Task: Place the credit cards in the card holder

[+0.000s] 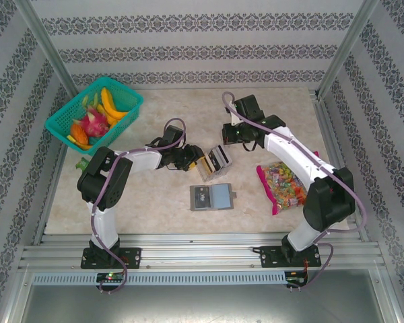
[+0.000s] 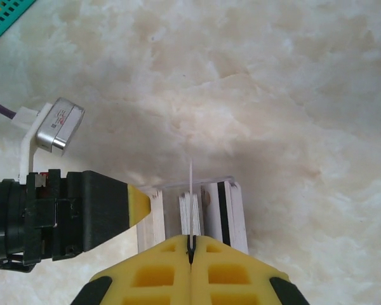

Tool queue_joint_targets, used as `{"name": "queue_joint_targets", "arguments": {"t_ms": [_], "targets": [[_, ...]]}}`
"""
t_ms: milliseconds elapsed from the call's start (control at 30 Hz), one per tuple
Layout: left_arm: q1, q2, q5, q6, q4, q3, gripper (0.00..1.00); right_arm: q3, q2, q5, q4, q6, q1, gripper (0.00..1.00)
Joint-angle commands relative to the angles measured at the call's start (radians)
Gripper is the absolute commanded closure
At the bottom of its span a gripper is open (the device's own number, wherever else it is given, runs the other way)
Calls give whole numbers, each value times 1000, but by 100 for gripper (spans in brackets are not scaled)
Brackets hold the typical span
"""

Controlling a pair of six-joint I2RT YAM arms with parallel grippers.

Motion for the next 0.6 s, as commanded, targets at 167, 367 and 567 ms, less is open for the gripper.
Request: {"name": "queue_joint_targets", "arguments": {"t_ms": [167, 367, 567], "targets": [[-12, 0, 3, 15, -13, 20, 52, -25, 69, -1, -7, -9, 30, 100], [-17, -61, -28, 82, -55, 22, 50, -145, -49, -76, 56, 50, 35, 100], [-24, -171, -73, 154, -105, -4, 47, -389, -230, -167, 239, 202, 47, 100]]}}
